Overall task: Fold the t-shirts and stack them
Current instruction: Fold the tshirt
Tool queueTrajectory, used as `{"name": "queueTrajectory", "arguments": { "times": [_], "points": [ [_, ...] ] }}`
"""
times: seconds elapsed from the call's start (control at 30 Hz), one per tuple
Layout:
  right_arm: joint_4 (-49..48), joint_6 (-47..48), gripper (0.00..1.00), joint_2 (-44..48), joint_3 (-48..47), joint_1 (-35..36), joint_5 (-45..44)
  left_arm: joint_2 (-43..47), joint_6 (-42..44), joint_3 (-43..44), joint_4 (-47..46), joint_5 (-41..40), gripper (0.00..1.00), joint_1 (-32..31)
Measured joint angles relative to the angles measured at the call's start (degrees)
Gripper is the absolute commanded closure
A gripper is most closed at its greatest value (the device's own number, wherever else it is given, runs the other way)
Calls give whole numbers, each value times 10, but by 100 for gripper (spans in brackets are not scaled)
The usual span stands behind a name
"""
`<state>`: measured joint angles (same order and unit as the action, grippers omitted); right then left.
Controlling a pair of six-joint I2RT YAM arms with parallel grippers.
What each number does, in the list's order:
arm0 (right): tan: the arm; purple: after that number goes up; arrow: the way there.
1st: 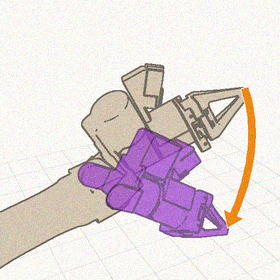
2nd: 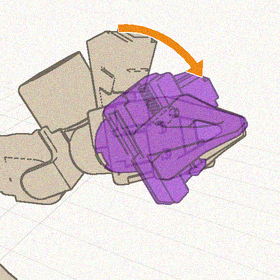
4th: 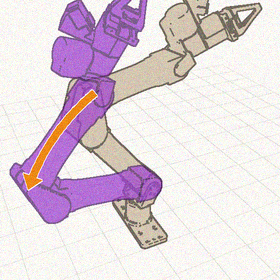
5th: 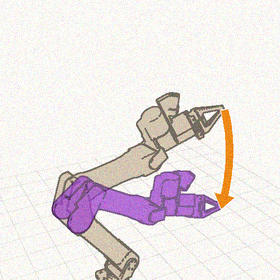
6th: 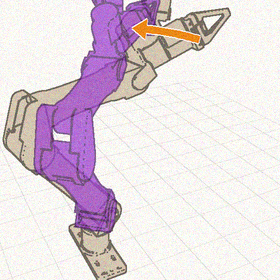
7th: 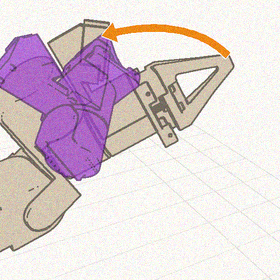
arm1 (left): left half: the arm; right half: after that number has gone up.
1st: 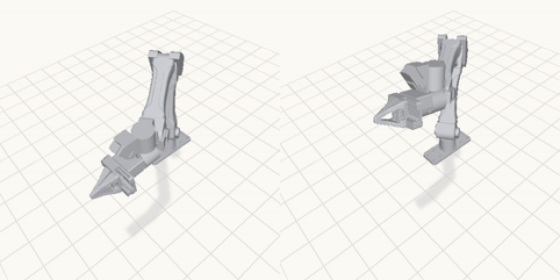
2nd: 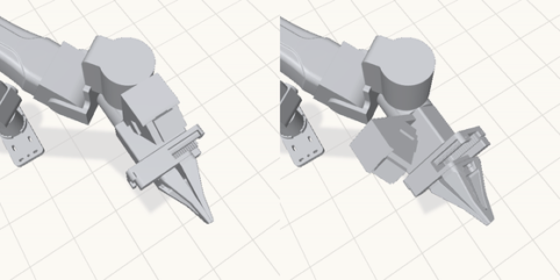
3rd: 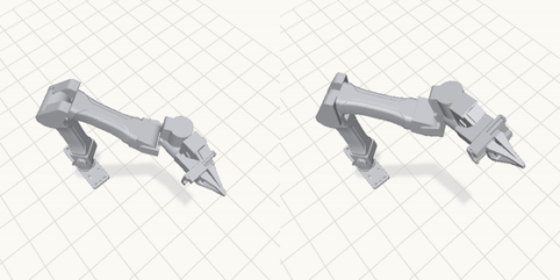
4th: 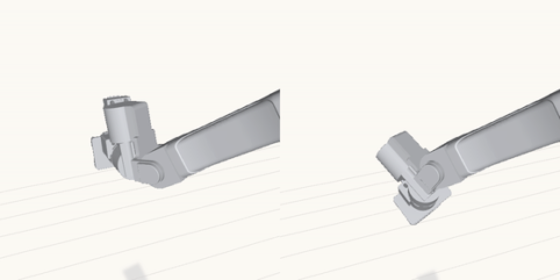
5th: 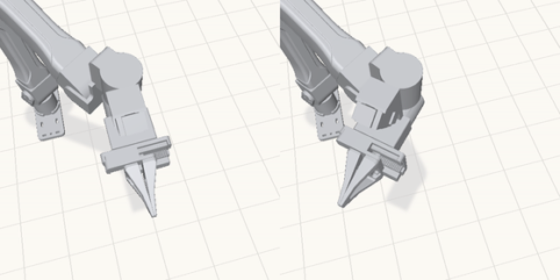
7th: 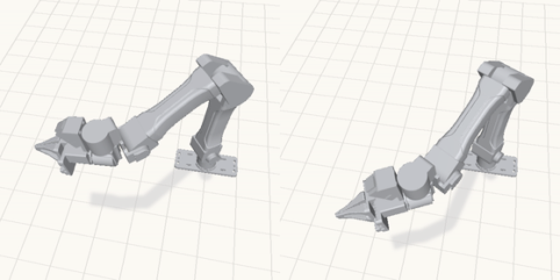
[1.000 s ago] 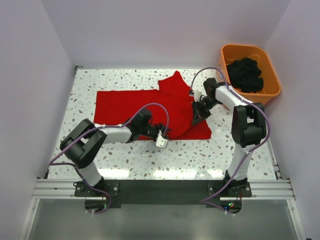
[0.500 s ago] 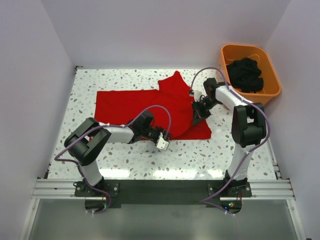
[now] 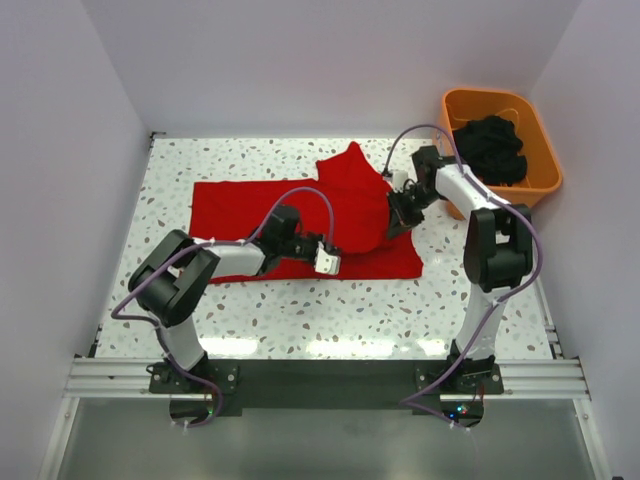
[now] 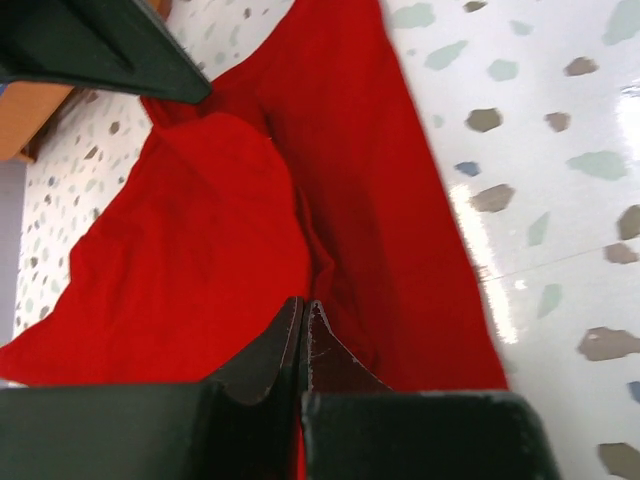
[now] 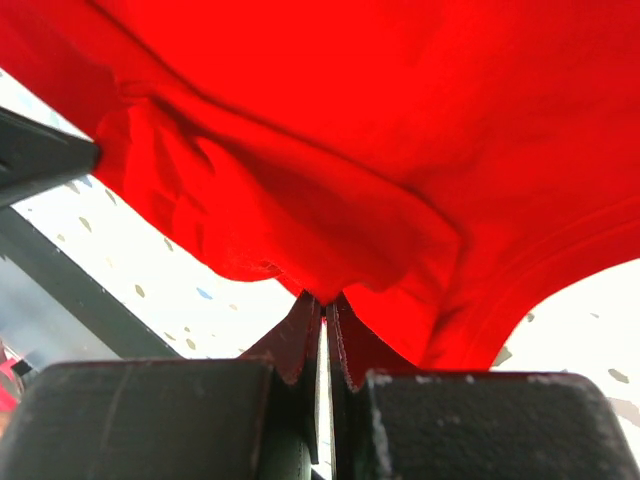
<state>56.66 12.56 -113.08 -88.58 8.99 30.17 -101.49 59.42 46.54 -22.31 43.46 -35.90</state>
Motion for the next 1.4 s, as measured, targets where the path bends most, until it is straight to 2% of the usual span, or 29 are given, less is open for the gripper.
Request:
{"name": "queueTrajectory", "arguments": {
  "times": [0.33, 0.57, 0.93, 1.4],
  "points": [
    [-1, 1, 100, -40, -33, -4, -2, -64, -29, 77, -19, -10, 100, 40],
    [-4, -1, 100, -66, -70, -4, -6, -85, -28, 101, -19, -15, 100, 59],
    [2, 1, 100, -120, -148, -4, -11, -112, -30, 111, -20, -29, 100, 63],
    [12, 1, 100, -143, -183, -4, -37, -127, -57, 113, -41, -65, 100, 69]
  ]
}}
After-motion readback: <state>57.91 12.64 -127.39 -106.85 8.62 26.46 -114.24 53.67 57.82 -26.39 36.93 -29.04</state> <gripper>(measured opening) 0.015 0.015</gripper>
